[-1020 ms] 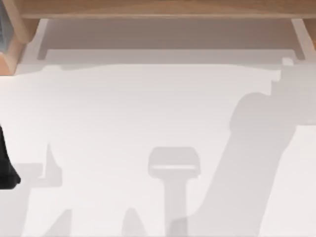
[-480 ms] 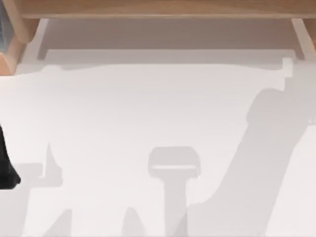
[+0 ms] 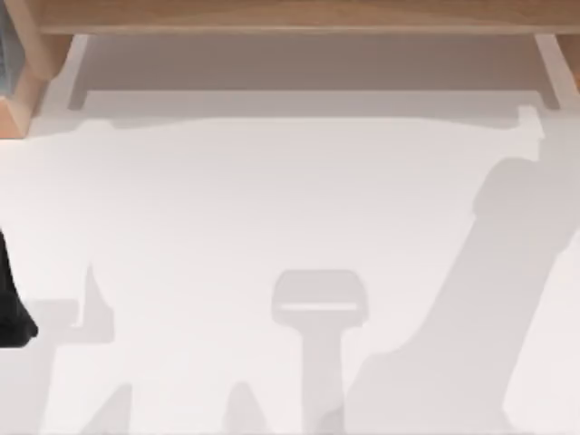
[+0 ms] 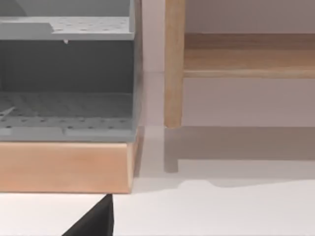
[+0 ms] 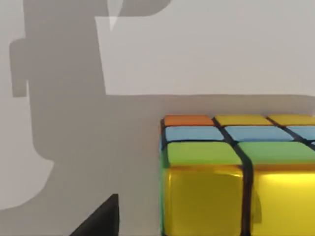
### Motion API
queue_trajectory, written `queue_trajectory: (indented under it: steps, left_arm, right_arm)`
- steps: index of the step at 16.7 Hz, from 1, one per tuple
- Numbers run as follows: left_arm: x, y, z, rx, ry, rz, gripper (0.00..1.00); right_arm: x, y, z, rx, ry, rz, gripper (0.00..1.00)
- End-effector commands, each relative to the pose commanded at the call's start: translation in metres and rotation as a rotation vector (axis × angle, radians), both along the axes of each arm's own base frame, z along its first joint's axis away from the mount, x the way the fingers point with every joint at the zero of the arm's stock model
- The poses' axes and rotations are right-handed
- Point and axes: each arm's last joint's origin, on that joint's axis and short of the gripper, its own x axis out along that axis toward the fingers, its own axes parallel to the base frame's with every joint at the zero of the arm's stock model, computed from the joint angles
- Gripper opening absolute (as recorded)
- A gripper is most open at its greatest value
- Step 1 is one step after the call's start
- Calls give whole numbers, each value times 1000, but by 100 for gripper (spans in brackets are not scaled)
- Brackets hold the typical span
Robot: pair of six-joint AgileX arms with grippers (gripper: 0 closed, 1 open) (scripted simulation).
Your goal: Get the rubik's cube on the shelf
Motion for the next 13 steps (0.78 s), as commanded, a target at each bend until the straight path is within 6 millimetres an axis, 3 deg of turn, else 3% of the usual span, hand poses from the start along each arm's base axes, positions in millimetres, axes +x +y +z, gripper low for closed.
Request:
queue_trajectory:
  steps: [11,13]
  left_arm:
    - [0,0,0,0,0,0,100]
    - [0,0,0,0,0,0,100]
  right_arm:
    - [0,0,0,0,0,0,2]
    - [0,0,0,0,0,0,0]
